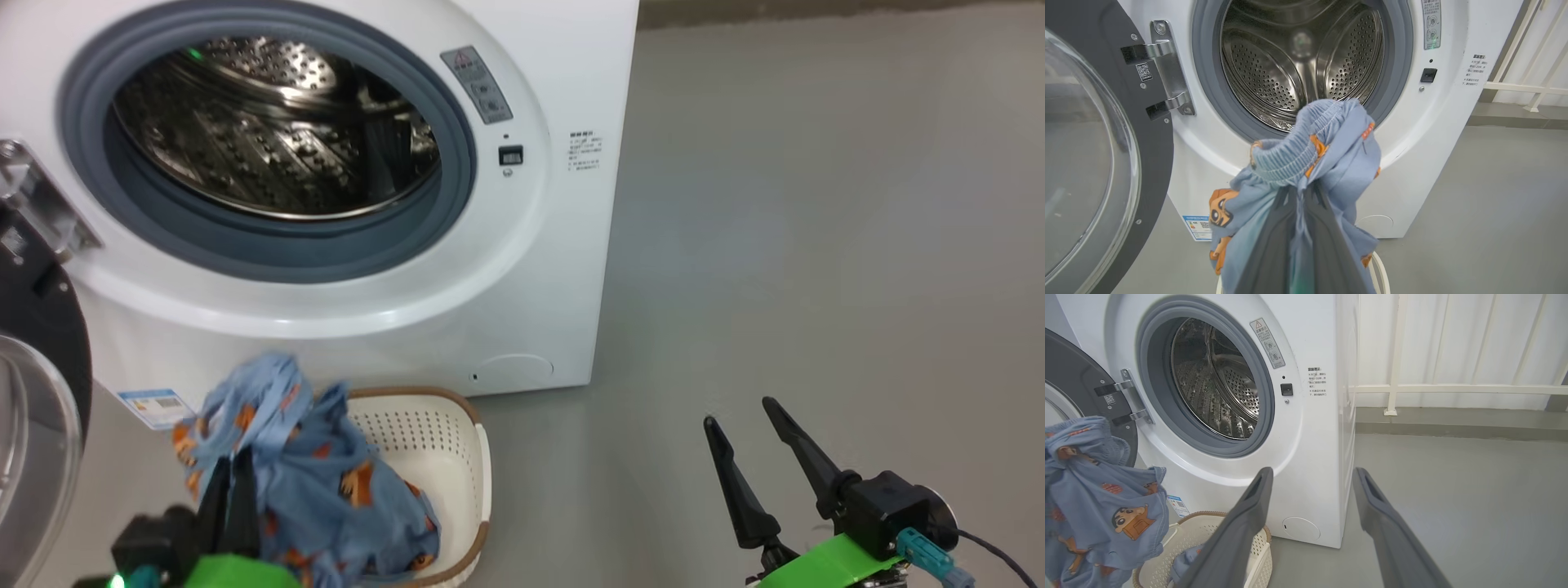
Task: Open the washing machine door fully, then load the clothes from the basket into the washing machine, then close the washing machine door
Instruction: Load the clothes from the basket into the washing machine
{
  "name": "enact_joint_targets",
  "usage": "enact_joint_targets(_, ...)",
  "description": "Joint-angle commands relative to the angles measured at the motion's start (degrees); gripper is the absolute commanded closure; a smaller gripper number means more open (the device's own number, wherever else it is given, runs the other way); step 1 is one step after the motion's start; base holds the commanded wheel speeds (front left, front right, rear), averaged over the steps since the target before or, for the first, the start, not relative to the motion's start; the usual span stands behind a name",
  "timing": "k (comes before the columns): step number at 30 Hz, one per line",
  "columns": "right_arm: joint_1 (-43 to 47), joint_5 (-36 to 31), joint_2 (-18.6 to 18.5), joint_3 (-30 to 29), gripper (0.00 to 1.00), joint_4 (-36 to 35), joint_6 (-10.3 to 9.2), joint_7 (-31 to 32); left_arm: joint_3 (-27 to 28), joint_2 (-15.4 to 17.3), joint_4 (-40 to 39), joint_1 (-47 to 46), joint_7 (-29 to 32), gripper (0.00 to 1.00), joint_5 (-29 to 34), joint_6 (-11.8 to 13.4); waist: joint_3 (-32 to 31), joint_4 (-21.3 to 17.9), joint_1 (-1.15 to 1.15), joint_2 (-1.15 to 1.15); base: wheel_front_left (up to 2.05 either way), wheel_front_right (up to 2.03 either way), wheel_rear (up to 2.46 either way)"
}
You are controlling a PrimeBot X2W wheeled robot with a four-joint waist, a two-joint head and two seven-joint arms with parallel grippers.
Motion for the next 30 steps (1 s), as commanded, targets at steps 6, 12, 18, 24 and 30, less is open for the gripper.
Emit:
enact_joint_targets(6, -4.3, 0.0, 0.0, 1.8, 0.0, -3.1, 0.09, -0.1, 1.7, 0.7, 5.0, -11.1, -0.9, 1.0, -1.5, -2.5, 7.6, -1.5, 0.0, 0.0, 0.0, 0.0, 0.0)
enact_joint_targets(12, -7.5, 0.1, 0.0, 2.1, 0.0, -4.9, 0.09, -0.7, 2.1, 2.0, 13.8, -22.7, 0.0, 1.0, -2.9, -5.5, 15.1, -3.4, 0.0, 0.0, 0.0, 0.0, 0.0)
enact_joint_targets(18, -10.9, 1.3, 0.0, 1.7, 0.0, -5.8, 0.09, -1.9, 3.6, 4.4, 21.3, -36.0, 1.0, 1.0, -4.6, -8.5, 22.9, -5.4, 0.0, 0.0, 0.0, 0.0, 0.0)
enact_joint_targets(24, -14.5, 3.3, 0.0, 2.6, 0.0, -5.4, 0.09, -3.0, 3.8, 7.8, 27.8, -49.3, 5.3, 1.0, -5.8, -11.1, 30.0, -7.6, 0.0, 0.0, 0.0, 0.0, 0.0)
enact_joint_targets(30, -17.4, 5.9, 0.0, 4.2, 0.0, -5.3, 0.09, -3.4, 3.8, 12.5, 32.5, -61.4, 13.1, 1.0, -7.5, -12.8, 35.6, -10.6, 0.0, 0.0, 0.0, 0.0, 0.0)
